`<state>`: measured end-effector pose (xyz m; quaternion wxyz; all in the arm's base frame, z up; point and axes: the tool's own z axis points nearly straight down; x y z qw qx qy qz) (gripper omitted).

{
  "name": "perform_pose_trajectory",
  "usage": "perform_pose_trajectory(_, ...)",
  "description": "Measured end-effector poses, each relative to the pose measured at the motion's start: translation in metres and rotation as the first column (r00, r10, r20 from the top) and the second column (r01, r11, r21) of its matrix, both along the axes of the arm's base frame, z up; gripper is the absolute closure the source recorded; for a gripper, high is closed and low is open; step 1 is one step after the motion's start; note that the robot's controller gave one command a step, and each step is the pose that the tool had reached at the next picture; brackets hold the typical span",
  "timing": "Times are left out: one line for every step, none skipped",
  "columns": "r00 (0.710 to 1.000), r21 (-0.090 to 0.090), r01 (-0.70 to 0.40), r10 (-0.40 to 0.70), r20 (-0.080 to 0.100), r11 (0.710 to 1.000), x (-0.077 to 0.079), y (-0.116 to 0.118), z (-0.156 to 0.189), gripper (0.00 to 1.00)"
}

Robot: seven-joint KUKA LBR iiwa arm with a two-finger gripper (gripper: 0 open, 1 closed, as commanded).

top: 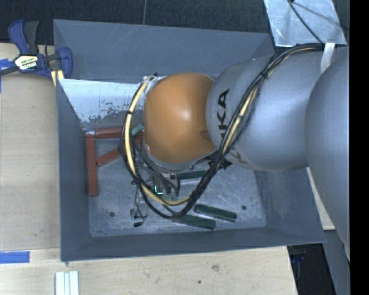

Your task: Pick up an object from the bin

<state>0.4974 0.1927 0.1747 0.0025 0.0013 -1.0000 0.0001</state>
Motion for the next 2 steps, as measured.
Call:
perform_pose_trajectory(1.0,-0.001,0.008,-0.008,0.004,1.0,0.01,-0.031,-0.011,0.0)
perform_pose_trajectory(0.985,-0.002,-0.171,0.171,0.01,0.985,0.034,-0.103,-0.009,0.0)
